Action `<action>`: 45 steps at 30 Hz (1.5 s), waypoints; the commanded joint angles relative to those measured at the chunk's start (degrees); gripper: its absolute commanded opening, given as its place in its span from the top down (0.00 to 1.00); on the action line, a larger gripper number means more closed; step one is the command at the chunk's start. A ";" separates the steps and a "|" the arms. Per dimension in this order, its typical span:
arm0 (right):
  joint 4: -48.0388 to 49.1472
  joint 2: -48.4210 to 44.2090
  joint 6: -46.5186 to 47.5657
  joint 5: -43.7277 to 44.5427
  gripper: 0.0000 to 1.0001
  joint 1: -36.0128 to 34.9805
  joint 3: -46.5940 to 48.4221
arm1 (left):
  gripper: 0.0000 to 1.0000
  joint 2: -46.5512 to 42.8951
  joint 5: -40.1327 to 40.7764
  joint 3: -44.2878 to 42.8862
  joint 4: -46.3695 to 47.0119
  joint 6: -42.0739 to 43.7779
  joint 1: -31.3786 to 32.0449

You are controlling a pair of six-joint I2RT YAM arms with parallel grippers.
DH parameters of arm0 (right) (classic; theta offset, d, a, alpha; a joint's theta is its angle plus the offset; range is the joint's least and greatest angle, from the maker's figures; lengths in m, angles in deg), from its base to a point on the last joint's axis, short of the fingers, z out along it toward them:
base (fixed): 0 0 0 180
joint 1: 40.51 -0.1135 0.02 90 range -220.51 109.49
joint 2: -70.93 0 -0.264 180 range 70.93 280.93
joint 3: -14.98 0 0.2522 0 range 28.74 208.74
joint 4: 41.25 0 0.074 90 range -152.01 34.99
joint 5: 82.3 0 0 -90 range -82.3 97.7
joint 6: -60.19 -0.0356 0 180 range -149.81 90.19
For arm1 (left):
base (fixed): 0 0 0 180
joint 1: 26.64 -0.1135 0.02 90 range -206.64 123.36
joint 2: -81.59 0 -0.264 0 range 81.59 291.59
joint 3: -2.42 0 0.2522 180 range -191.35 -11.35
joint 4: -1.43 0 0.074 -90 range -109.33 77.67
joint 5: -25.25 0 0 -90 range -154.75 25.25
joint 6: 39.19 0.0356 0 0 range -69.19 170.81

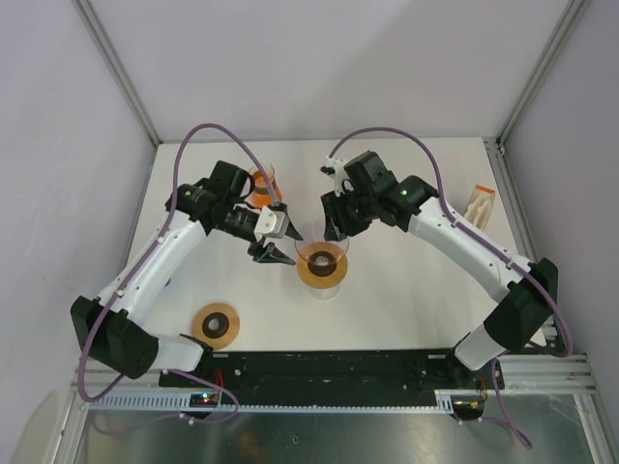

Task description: Place the coffee filter in the dripper

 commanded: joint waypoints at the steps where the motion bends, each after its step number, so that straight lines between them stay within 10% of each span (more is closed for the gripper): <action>1: -1.95 0.62 1.56 3.06 0.58 -0.88 3.68 | 0.40 -2.28 0.17 -1.43 -0.14 -1.70 -0.73; 24: -4.23 1.57 2.61 10.32 0.92 0.62 3.83 | 0.39 -5.08 3.29 -2.50 0.45 -4.90 -7.56; 45: -2.16 5.58 6.49 1.21 0.91 19.54 2.75 | 0.38 -4.83 3.51 -1.45 1.10 -5.56 -11.52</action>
